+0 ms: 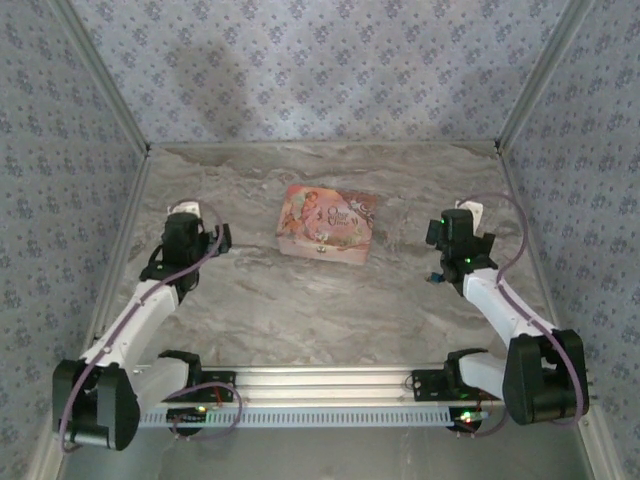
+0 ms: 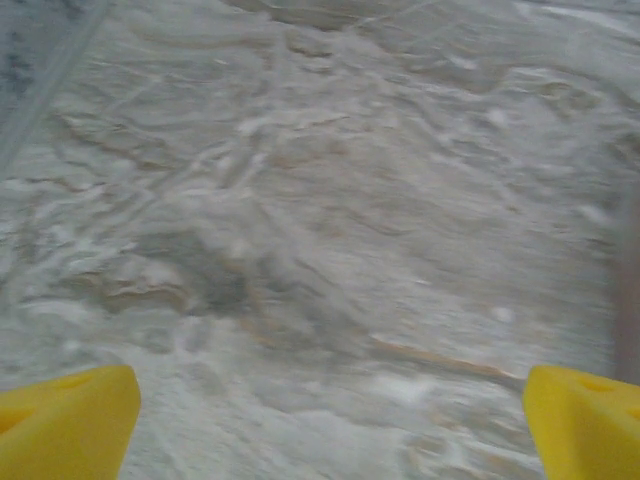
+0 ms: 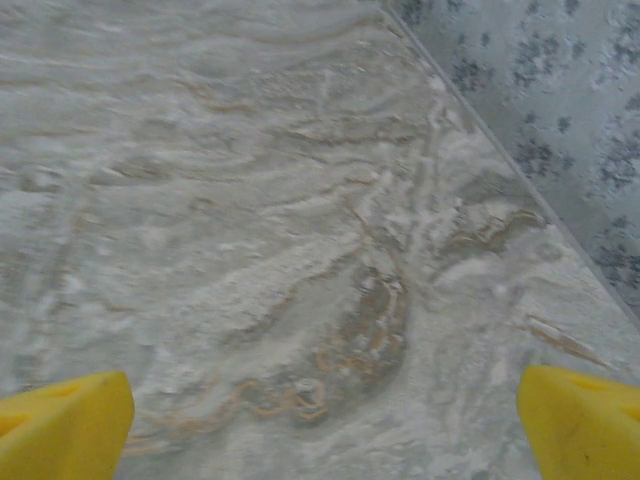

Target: Unlock the padlock with the key

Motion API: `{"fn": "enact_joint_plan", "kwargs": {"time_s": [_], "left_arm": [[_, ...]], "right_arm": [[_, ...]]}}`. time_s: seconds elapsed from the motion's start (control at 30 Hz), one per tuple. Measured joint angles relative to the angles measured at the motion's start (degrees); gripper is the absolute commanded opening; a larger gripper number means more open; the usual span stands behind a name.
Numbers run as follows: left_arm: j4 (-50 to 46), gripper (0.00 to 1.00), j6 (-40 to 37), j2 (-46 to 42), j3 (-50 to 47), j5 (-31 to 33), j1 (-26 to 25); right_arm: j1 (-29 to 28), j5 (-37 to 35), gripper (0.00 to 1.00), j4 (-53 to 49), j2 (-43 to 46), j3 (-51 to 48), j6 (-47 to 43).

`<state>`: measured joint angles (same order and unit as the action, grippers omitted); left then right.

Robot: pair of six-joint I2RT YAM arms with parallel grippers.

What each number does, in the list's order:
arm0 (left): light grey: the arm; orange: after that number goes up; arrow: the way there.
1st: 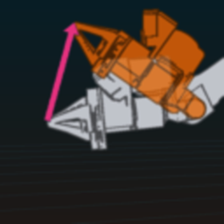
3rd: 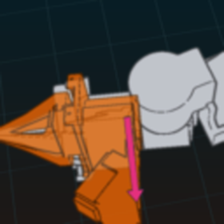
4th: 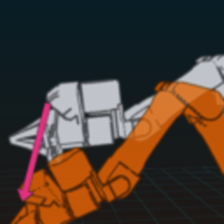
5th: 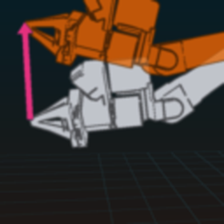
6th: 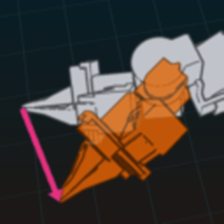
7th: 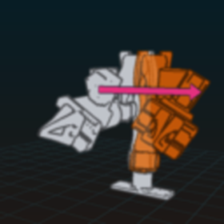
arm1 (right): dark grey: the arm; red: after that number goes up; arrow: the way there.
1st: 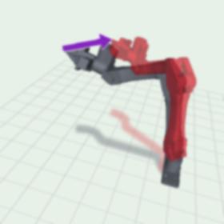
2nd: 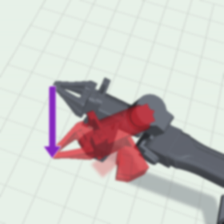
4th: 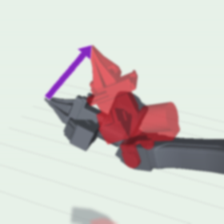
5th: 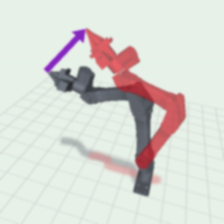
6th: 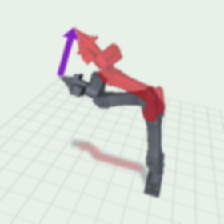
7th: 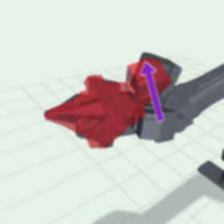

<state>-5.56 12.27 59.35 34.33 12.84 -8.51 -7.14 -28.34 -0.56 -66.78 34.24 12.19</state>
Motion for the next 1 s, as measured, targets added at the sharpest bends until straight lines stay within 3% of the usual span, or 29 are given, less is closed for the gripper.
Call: {"fn": "enact_joint_plan", "kwargs": {"time_s": [0.17, 0.27, 0.63, 1.0], "left_arm": [[11.5, 0.98, -3.0, 7.4, -5.6, -3.1, 9.3], [19.4, 0.98, -3.3, 13.9, -7.1, -4.6, 12.3], [45.8, 0.98, -7.0, 26.8, -10.6, -9.2, 11.5], [51.0, 0.98, -9.5, 28.9, -11.0, -6.0, 8.7]], "right_arm": [[3.8, -0.4, 1.0, 9.2, -3.1, -4.1, -3.5], [4.4, 0.3, 1.0, 16.0, -5.2, -6.7, -5.5], [5.3, 12.3, 1.0, 42.3, -18.6, -11.8, -11.5], [7.2, 20.2, 1.0, 47.3, -20.7, -13.0, -12.3]]}}
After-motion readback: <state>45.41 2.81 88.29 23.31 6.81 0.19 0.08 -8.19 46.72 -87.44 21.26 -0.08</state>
